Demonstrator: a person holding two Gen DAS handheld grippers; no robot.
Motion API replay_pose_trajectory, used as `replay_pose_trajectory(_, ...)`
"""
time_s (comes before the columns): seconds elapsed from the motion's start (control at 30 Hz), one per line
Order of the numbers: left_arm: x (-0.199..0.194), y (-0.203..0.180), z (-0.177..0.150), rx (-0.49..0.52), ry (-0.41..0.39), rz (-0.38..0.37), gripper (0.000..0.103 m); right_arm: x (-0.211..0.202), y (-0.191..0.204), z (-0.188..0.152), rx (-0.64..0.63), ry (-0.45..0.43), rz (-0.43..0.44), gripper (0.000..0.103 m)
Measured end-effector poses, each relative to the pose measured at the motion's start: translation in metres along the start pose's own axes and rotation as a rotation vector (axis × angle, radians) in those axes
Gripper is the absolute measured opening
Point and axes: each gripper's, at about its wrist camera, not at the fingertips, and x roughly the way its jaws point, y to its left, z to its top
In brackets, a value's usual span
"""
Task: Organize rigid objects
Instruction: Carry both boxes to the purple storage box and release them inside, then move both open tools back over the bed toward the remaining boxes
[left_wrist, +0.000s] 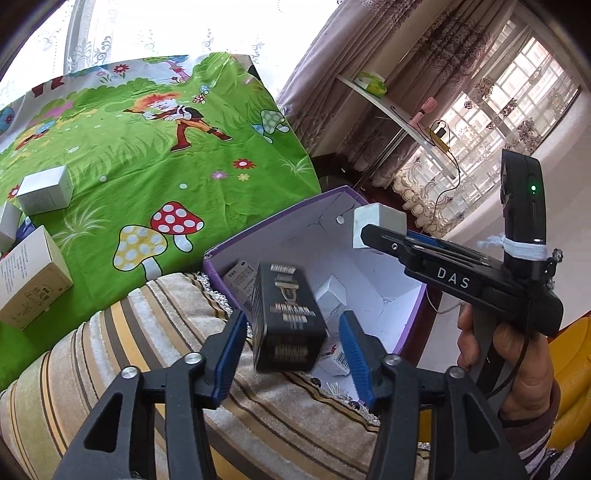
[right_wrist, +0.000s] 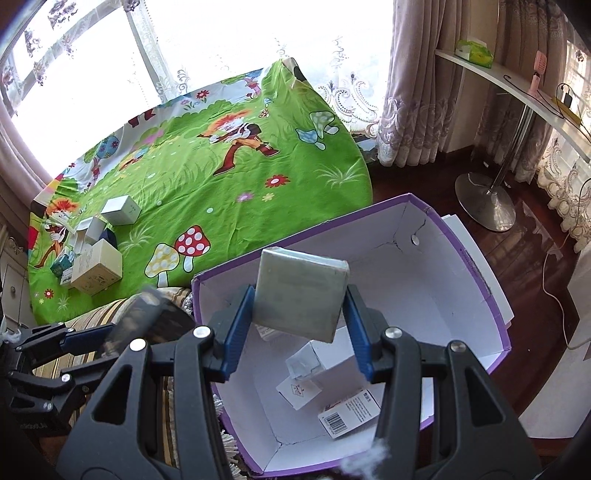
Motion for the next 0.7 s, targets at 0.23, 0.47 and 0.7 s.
replay_pose_trajectory(0.23, -0.003, 0.005, -0.002, -0.024, -0.005, -0.011, 0.06, 0.0, -0.002, 0.0, 0.008, 0.002, 0.003, 0.064)
replay_pose_trajectory(0.47, -0.007, 0.011, -0.002, -0.041, -0.014, -0.006, 0.06, 0.003, 0.002, -0.002, 0.001, 0.017, 0.012, 0.068)
replay_pose_trajectory(0.7, -0.012, 0.021, -0.004, -0.073, -0.026, 0.003, 0.06, 0.005, 0.01, -0.003, -0.023, 0.028, 0.025, 0.07)
